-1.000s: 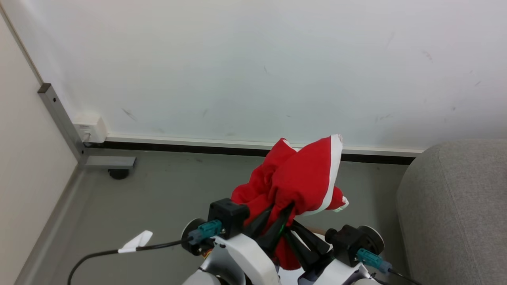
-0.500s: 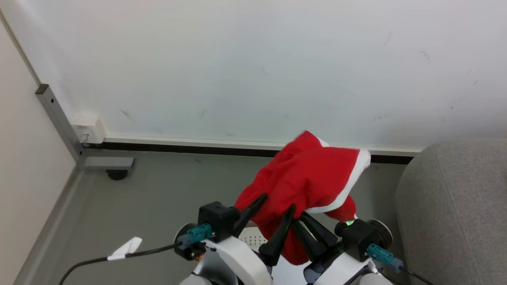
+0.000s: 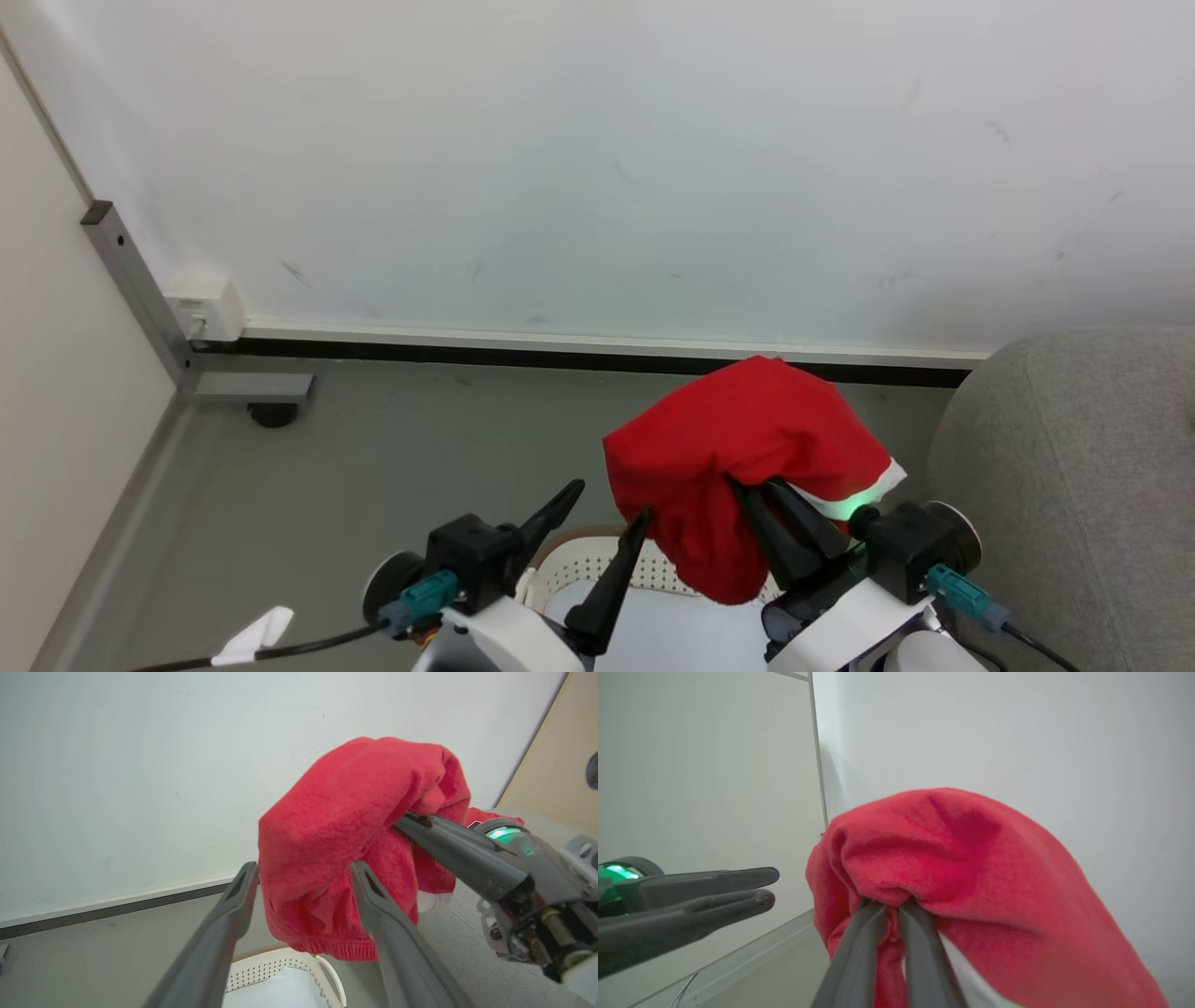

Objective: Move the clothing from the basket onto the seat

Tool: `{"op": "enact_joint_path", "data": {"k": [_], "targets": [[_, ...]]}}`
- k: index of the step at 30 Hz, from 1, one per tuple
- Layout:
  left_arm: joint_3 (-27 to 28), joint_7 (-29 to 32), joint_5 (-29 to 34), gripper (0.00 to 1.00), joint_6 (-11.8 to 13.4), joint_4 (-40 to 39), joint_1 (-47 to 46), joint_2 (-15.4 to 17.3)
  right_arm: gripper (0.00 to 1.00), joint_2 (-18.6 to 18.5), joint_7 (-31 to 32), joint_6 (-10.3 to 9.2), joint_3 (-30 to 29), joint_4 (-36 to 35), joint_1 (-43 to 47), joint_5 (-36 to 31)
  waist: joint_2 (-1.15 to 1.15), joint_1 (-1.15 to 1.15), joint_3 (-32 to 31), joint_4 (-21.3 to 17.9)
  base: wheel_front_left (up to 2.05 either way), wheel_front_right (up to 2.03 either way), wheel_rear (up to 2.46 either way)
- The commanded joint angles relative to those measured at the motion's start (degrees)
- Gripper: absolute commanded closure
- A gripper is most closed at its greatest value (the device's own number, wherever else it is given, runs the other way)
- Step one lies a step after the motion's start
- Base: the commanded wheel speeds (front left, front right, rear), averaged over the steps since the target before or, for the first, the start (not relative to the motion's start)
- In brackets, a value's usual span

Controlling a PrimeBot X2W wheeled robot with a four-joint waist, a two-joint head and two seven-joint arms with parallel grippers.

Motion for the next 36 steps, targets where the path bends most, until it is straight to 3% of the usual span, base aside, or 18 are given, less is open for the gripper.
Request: {"op": "enact_joint_path", "data": {"k": [1, 9, 22, 30, 36], "targets": [[0.1, -0.5, 0.6, 0.0, 0.3, 0.3, 0.6, 0.5, 1.0, -0.6, 0.0, -0.13, -0.7, -0.7, 0.7, -0.6, 0.0, 0.0, 0.1, -0.5, 0.0, 0.0, 0.0], [-0.5, -1.9, 0.4, 0.0, -0.1, 0.2, 0.1, 0.1, 1.0, -1.9, 0.0, -0.13, -2.7, -2.6, 1.3, -1.1, 0.0, 0.0, 0.4, -4.2, 0.0, 0.0, 0.0], [-4.1, -5.5, 0.8, 0.0, -2.0, 0.5, -0.6, -2.2, 1.0, -5.4, 0.0, -0.13, -6.8, -6.5, 5.1, -2.0, 0.0, 0.0, 2.6, -15.6, 0.0, 0.0, 0.0], [-6.5, -6.7, 1.4, 0.0, -3.4, -0.7, -1.7, -2.5, 1.0, -4.4, 0.0, -0.13, -12.8, -11.4, 11.5, -2.2, 0.0, 0.0, 6.2, -22.7, 0.0, 0.0, 0.0], [-7.7, -6.2, 1.9, 0.0, -4.4, -3.9, -2.8, -0.5, 1.0, -1.8, 0.0, -0.13, -18.9, -14.6, 11.3, -0.5, 0.0, 0.0, 12.3, -24.5, 0.0, 0.0, 0.0]]}}
